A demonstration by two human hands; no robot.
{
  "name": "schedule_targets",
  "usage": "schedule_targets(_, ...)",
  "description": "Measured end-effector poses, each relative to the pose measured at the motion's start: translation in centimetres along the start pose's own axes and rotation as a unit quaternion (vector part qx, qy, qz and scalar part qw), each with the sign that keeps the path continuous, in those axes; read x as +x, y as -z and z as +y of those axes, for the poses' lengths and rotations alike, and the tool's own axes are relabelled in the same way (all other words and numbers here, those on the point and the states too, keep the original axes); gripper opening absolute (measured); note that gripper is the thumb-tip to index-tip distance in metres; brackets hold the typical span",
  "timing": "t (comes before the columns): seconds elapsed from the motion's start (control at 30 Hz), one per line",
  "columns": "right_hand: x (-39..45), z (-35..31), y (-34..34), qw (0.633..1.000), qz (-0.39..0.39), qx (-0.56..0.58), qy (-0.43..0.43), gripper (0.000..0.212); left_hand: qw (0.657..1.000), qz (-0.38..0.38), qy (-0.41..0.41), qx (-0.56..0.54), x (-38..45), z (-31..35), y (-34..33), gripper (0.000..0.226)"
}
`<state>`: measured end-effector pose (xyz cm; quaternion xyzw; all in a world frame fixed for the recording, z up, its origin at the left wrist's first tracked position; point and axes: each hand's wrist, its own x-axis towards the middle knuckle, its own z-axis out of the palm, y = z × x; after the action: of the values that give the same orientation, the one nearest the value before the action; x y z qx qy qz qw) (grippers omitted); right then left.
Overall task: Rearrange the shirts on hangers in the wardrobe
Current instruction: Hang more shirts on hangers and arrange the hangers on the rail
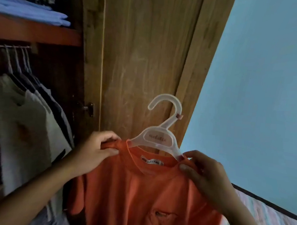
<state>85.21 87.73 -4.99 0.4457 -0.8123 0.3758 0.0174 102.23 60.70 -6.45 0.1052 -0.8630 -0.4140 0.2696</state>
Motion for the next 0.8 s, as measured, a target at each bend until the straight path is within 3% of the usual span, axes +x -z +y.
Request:
schedule_targets(0.33, 6.7, -7.7, -9.1, 0.982, -0.091, -0.007, 0.165, 0.011, 0.994, 0.058, 0.059, 0.076, -2.6, -5.6, 11.2, 0.03)
schedule_targets(0.6, 10.8, -13.1, -17.1, 0.971, -0.104, 0.068, 0.206, 0.021, 0.978, 0.103, 0.078, 0.164, -4.0, -10.3, 18.9, 0.021)
schedule_targets(0.8, 13.4, -16.1, -22.5, 0.967, -0.114, 0.115, 0.197, 0.031, 0.943, 0.2, 0.105, 0.244, -4.9, -12.0, 23.1, 0.026)
